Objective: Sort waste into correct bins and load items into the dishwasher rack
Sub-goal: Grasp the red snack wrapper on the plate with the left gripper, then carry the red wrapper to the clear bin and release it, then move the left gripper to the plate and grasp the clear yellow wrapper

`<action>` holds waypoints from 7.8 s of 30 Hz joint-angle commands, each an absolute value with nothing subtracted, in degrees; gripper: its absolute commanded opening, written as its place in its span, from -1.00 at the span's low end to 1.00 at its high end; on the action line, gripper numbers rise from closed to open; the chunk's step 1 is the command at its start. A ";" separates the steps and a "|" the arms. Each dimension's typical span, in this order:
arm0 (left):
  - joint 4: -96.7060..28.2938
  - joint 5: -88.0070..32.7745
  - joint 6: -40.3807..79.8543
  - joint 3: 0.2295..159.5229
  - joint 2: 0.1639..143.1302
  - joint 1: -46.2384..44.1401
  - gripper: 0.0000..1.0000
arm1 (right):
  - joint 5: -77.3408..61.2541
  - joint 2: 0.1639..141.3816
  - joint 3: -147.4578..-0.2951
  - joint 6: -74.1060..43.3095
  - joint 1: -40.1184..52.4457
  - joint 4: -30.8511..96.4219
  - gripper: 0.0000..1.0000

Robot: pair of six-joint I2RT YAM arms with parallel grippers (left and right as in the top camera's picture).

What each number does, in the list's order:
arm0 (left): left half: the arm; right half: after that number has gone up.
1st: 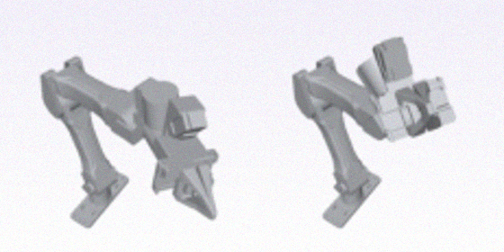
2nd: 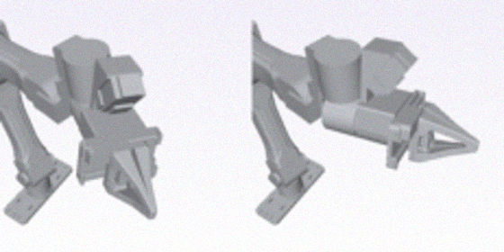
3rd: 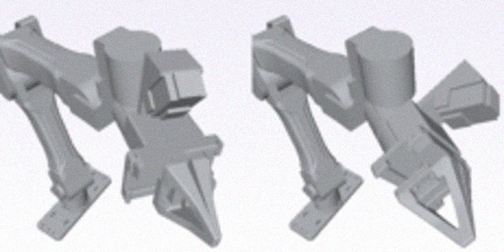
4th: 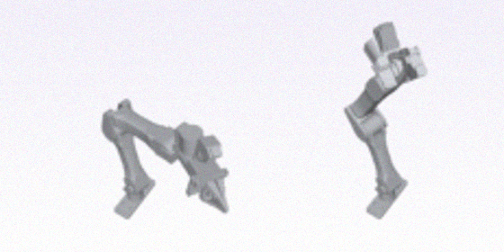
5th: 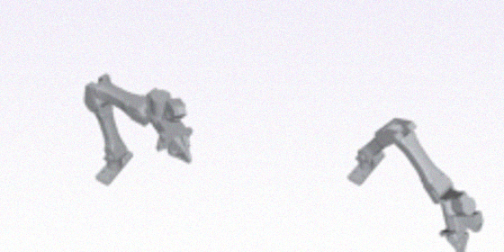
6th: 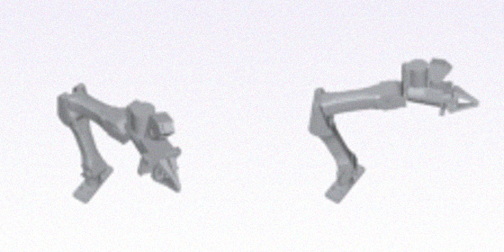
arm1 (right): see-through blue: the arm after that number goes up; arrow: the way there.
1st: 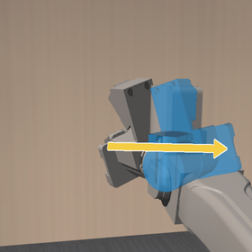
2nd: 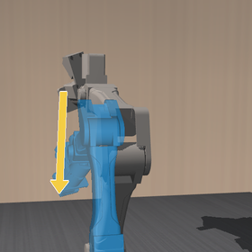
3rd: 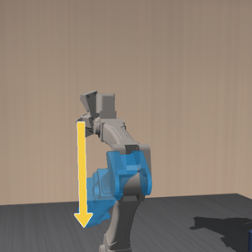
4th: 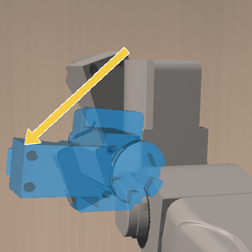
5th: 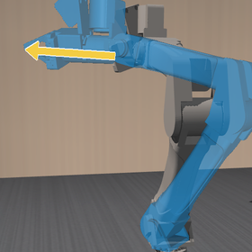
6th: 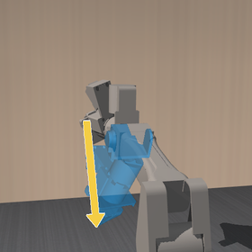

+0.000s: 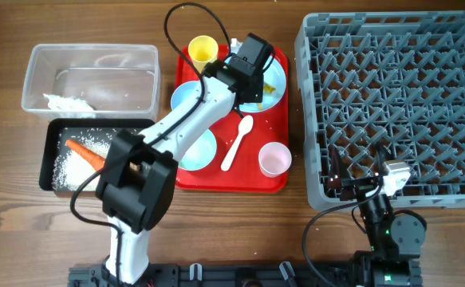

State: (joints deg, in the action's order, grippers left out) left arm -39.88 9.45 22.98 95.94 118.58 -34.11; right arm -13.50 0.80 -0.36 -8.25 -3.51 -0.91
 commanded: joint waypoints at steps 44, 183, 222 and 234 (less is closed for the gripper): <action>-48.60 2.15 -4.27 95.57 118.21 -26.35 0.71 | -14.04 0.80 -0.30 -7.51 -3.27 -1.17 0.99; -23.75 6.31 1.69 93.76 122.76 -35.83 0.33 | -14.04 0.80 -0.30 -7.53 -3.27 -1.17 0.99; -23.35 0.45 1.93 93.76 123.59 -32.67 0.10 | -14.04 0.80 -0.30 -7.53 -3.27 -1.17 0.99; -22.50 0.45 1.93 93.76 125.75 -32.73 -0.14 | -14.04 0.80 -0.30 -7.51 -3.27 -1.17 1.00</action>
State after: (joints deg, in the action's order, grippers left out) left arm -22.68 1.34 2.22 93.80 124.92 -32.60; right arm -13.50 0.80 -0.36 -8.23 -3.51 -0.91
